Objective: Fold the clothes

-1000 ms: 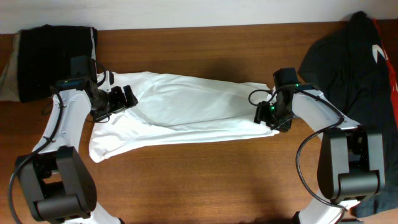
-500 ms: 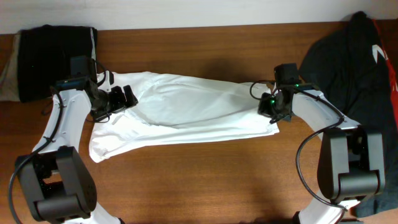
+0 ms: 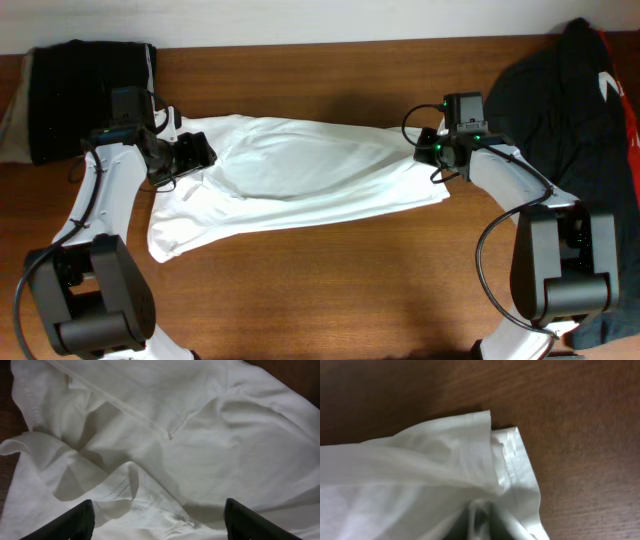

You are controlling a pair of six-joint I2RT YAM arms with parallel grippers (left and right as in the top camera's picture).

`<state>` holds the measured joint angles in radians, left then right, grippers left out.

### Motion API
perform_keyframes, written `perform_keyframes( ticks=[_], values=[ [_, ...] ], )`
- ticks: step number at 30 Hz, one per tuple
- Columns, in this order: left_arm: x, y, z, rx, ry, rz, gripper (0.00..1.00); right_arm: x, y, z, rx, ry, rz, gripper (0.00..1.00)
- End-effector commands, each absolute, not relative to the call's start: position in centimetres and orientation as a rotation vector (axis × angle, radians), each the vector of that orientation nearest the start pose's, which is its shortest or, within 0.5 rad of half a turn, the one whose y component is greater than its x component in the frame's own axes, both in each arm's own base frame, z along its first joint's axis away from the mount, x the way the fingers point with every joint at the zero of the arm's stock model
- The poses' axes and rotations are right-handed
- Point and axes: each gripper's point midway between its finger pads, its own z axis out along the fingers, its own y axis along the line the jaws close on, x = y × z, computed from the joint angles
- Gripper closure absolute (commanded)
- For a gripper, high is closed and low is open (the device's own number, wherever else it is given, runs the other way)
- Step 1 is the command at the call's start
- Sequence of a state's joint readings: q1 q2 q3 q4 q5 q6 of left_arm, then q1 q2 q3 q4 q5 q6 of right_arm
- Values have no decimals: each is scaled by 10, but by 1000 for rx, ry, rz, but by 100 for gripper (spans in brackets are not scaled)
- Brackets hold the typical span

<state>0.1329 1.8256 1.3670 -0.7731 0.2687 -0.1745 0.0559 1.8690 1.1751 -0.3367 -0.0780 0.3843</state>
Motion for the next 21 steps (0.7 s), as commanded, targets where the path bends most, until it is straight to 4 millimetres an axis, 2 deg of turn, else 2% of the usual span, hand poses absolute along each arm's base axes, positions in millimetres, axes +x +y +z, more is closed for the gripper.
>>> perform_keyframes(
  ticks=[1, 4, 6, 7, 8, 10, 11, 12, 13, 14, 15, 16, 19, 21],
  values=[
    [416, 6, 83, -342, 2774, -408, 18, 451, 38, 47, 384, 2588, 241, 1],
    [410, -11, 86, -298, 2789, -527, 18, 443, 31, 52, 415, 2647, 222, 1],
    [402, -29, 85, -189, 2823, -559, 18, 439, 22, 63, 425, 2690, 206, 1],
    [393, -43, 83, -130, 2862, -569, 19, 437, 21, 73, 371, 2723, 217, 1],
    [386, -53, 82, -90, 2895, -575, 22, 434, 24, 78, 298, 2752, 244, 14],
    [369, -70, 78, -39, 2965, -564, 34, 422, 28, 82, 204, 2814, 259, 40],
    [363, -78, 77, -11, 2990, -568, 49, 414, 29, 80, 197, 2850, 257, 53],
    [353, -91, 76, 38, 3024, -575, 67, 404, 31, 76, 200, 2891, 263, 72],
    [347, -103, 74, 88, 3042, -578, 83, 394, 38, 71, 194, 2927, 298, 96],
    [344, -111, 71, 120, 3050, -579, 92, 388, 46, 65, 181, 2945, 339, 96],
    [340, -124, 59, 175, 3076, -583, 95, 385, 55, 55, 148, 2945, 352, 96],
    [339, -130, 48, 175, 3099, -584, 96, 384, 60, 48, 129, 2936, 355, 96],
    [339, -128, 22, 130, 3158, -565, 99, 382, 67, 37, 107, 2924, 359, 96],
    [336, -119, 3, 77, 3216, -519, 99, 377, 61, 26, 118, 2943, 309, 96]
  ],
)
